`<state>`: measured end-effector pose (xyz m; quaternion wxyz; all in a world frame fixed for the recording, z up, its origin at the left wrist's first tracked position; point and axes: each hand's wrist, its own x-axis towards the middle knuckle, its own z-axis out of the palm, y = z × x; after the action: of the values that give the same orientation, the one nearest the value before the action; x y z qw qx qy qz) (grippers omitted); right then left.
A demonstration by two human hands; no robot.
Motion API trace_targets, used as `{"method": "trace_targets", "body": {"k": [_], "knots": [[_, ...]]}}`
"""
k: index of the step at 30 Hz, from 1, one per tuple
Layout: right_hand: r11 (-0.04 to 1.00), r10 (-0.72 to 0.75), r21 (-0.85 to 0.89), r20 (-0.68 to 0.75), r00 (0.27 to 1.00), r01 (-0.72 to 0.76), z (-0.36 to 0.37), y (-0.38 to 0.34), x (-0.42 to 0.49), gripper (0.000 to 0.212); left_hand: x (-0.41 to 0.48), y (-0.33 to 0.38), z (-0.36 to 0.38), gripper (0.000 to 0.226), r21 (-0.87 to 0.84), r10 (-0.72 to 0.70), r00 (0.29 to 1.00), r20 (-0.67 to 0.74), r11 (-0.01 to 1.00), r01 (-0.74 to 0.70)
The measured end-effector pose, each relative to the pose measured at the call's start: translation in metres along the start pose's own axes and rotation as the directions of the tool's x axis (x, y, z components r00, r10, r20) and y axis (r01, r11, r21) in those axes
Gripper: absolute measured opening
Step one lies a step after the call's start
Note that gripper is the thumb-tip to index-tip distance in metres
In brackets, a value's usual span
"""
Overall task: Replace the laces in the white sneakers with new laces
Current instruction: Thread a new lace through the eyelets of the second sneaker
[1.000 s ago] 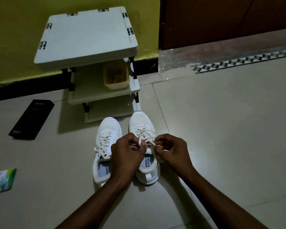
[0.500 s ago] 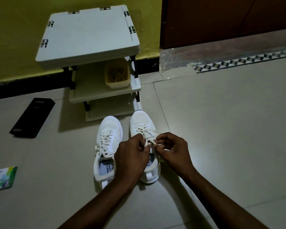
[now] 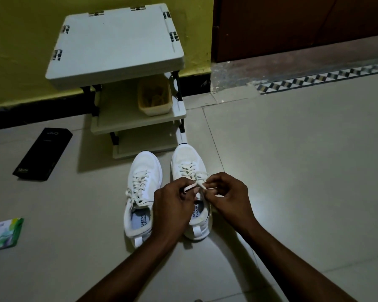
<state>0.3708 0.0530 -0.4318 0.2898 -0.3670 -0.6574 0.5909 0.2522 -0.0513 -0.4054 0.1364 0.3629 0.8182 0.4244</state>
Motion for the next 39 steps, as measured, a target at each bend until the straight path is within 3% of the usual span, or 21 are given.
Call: {"method": "trace_targets", "body": {"k": [6, 14, 18, 22, 30, 36, 39], "knots": [[1.000, -0.006, -0.016, 0.001, 1.000, 0.006, 0.000, -0.001, 0.000, 0.025, -0.008, 0.003, 0.007, 0.007, 0.005, -0.017, 1.000, -0.027, 1.000, 0.017], [0.999, -0.022, -0.030, -0.005, 1.000, 0.022, 0.001, -0.001, 0.000, 0.024, -0.003, 0.000, 0.014, 0.013, -0.145, -0.188, 0.981, -0.039, 0.973, 0.180], [0.999, -0.021, -0.029, 0.007, 1.000, 0.021, -0.001, -0.002, 0.000, 0.025, -0.005, 0.007, 0.019, 0.014, -0.062, -0.170, 0.980, -0.103, 0.984, 0.165], [1.000, -0.007, -0.007, 0.023, 1.000, 0.008, -0.002, -0.004, 0.000, 0.026, -0.004, 0.007, 0.020, 0.012, -0.017, -0.158, 0.985, -0.075, 0.987, 0.157], [0.998, -0.030, -0.046, 0.025, 0.999, 0.031, -0.002, -0.005, -0.002, 0.026, -0.002, 0.004, 0.015, 0.031, -0.088, -0.097, 0.995, -0.014, 0.991, 0.095], [0.996, 0.010, -0.084, 0.064, 0.998, -0.005, -0.006, -0.006, 0.000, 0.033, 0.007, 0.012, 0.016, 0.029, -0.134, -0.312, 0.945, -0.096, 0.945, 0.298], [0.996, 0.010, -0.093, 0.069, 0.998, -0.004, -0.005, -0.008, 0.000, 0.035, 0.004, 0.013, 0.017, 0.029, -0.135, -0.255, 0.965, -0.054, 0.960, 0.246]]}}
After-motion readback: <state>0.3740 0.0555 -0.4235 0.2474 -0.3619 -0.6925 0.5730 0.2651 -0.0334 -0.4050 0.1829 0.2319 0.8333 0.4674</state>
